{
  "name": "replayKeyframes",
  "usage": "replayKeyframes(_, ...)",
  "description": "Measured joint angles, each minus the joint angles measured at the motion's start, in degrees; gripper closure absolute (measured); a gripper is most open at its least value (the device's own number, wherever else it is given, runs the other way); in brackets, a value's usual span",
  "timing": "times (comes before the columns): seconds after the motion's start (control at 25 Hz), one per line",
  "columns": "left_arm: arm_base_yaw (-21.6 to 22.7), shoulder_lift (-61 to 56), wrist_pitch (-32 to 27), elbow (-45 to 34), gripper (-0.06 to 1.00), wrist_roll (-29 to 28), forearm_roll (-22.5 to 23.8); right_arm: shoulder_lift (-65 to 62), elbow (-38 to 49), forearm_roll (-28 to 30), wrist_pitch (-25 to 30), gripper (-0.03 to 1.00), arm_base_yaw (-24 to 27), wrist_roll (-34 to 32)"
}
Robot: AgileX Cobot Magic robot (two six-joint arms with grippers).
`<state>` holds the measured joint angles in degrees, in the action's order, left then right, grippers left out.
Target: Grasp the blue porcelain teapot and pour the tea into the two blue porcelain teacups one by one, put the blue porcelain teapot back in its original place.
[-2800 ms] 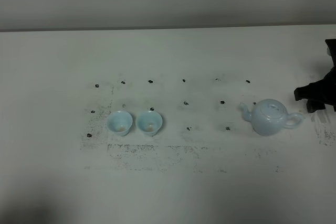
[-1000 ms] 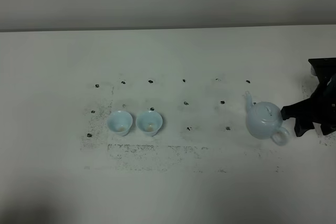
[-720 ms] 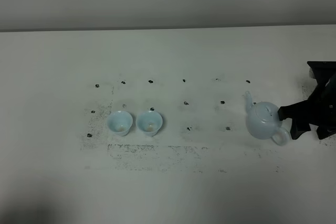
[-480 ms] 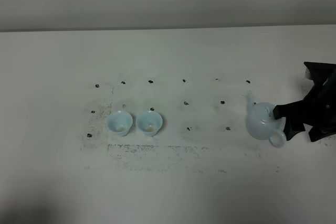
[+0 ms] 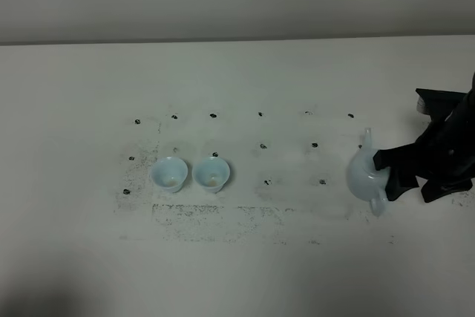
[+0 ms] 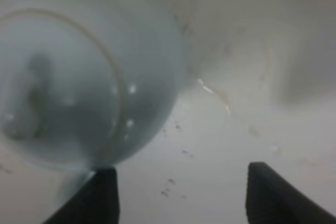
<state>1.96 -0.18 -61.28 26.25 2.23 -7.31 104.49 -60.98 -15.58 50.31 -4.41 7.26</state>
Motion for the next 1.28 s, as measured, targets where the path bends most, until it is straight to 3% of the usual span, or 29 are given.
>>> replayKeyframes(0.2, 0.00, 0.00, 0.00, 0.00, 0.19, 0.00, 0.00, -0.72, 0.06, 4.35, 3.02, 0.46, 0.00, -1.88)
replayKeyframes(0.4, 0.00, 0.00, 0.00, 0.00, 0.19, 0.00, 0.00, -7.44, 0.11, 3.81, 6.12, 0.46, -0.51, -1.72)
replayKeyframes(0.64, 0.00, 0.00, 0.00, 0.00, 0.19, 0.00, 0.00, -15.60, 0.05, 1.52, 9.92, 0.46, -6.36, -2.27)
replayKeyframes(1.0, 0.00, 0.00, 0.00, 0.00, 0.19, 0.00, 0.00, -1.54, -13.81, 4.13, 18.00, 0.46, -7.25, -4.25)
replayKeyframes(1.28, 0.00, 0.00, 0.00, 0.00, 0.19, 0.00, 0.00, 2.22, -14.72, 3.73, 19.29, 0.46, -7.32, -4.25)
